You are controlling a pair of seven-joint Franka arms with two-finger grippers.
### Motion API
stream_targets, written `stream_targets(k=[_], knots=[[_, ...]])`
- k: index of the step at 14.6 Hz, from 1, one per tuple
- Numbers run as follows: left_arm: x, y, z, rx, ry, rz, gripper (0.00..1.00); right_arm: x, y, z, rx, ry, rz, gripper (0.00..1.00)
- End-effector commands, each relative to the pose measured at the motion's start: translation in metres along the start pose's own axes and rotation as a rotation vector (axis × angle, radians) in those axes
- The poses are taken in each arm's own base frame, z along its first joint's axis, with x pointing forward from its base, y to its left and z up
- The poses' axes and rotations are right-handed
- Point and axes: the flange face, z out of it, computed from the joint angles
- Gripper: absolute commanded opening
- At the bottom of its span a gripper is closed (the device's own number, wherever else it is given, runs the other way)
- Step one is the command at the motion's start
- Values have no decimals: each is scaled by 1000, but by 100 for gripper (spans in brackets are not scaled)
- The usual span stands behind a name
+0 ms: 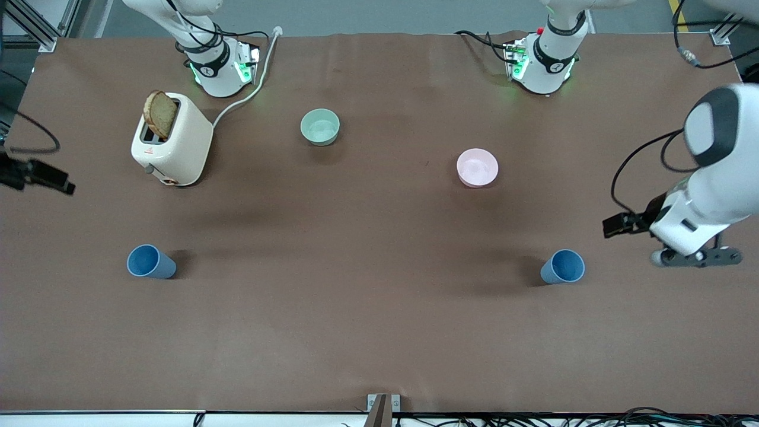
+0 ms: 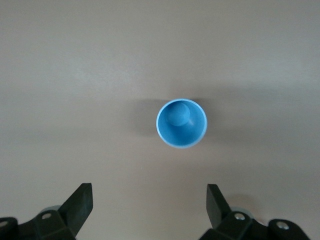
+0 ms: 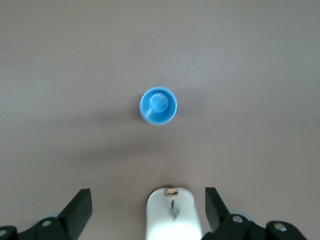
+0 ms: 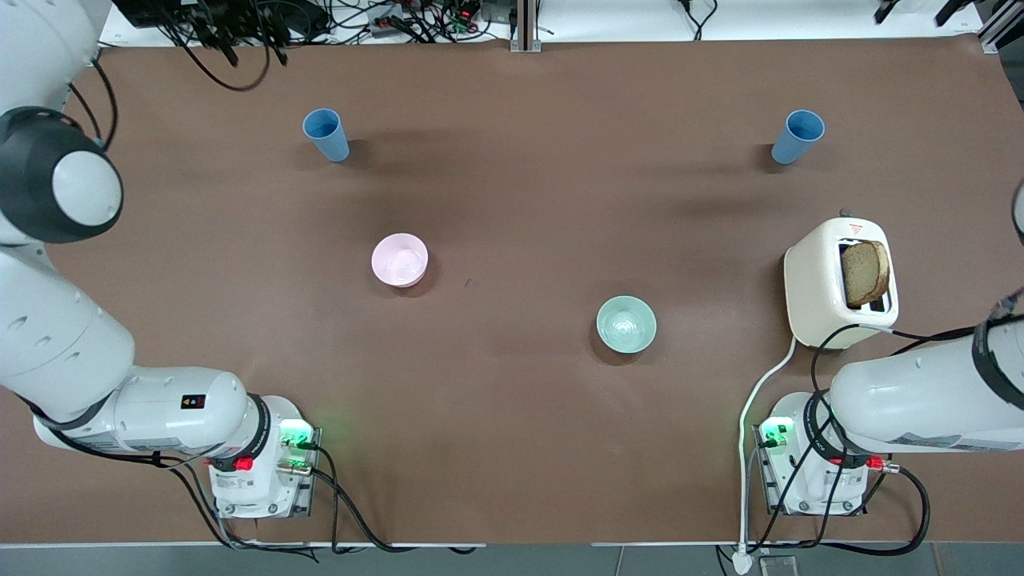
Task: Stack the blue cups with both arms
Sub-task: 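Reach the right gripper and the left gripper toward the two blue cups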
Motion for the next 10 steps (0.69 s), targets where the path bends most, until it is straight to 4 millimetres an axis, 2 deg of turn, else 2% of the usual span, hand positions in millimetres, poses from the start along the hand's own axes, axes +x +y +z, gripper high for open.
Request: stream_targets(k=[1,2,3,5,8,10], knots=[[-2,0,52,10,5,11,100,35,15,84,-1,-9,-58,100],[1,0,73,6,-9,8,97,41,16,115,-4,4,-58,100],[4,0,90,-6,-19,-4,89,44,19,146,-7,21,-56,100],[10,4,120,-15,-25,-14,77,36,17,199,-14,54,-70,100],[16,3,156,-21,-25,-17,67,35,27,251,-30,109,-130,100],[16,2,166,-21,-37,-19,38,35,37,268,-34,104,-163,100]])
